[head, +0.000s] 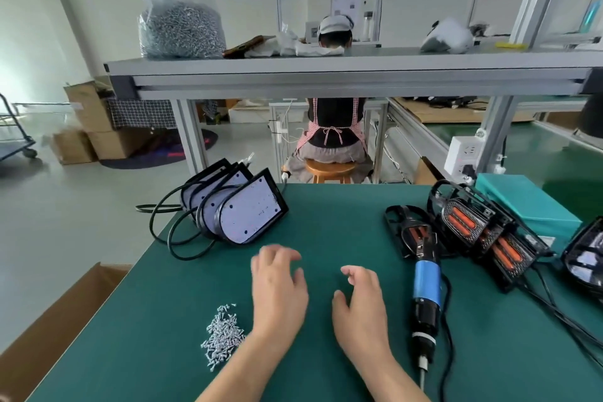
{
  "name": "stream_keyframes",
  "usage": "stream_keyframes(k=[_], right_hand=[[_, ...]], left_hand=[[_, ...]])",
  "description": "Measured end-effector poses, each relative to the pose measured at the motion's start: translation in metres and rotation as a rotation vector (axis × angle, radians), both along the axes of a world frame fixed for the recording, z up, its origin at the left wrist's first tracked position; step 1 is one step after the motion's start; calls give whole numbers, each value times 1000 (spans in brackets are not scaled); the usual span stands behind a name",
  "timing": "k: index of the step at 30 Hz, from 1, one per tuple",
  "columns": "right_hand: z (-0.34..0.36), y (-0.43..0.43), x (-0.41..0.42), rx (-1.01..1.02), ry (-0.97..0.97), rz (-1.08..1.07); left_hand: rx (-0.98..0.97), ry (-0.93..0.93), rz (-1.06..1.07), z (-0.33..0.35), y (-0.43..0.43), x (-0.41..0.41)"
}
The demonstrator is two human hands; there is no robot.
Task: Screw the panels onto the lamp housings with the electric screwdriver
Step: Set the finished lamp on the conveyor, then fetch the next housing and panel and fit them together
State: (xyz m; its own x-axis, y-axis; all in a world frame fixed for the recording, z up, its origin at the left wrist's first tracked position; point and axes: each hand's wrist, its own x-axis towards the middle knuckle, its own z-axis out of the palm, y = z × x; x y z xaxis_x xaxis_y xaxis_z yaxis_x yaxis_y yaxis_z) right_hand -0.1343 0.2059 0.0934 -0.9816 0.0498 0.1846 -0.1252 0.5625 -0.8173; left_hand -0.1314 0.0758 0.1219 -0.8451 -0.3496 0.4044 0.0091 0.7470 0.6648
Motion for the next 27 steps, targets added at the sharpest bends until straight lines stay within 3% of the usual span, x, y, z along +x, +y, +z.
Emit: stream_keyframes(k=[3, 6, 13, 18, 27], right_hand=[[0, -1, 1, -8, -8, 6], [0, 0, 2, -3, 2, 12], [-1, 1, -1, -4, 41, 32], [-2, 0, -1, -12, 40, 37], [0, -1, 1, -49, 5, 37]], left_hand=[[-210, 87, 142, 28, -38, -30], [-374, 45, 211, 59, -78, -67], [-742, -397, 322, 80, -132, -119], [-802, -501, 353, 69, -141, -126], [-655, -476, 377, 51, -141, -126]])
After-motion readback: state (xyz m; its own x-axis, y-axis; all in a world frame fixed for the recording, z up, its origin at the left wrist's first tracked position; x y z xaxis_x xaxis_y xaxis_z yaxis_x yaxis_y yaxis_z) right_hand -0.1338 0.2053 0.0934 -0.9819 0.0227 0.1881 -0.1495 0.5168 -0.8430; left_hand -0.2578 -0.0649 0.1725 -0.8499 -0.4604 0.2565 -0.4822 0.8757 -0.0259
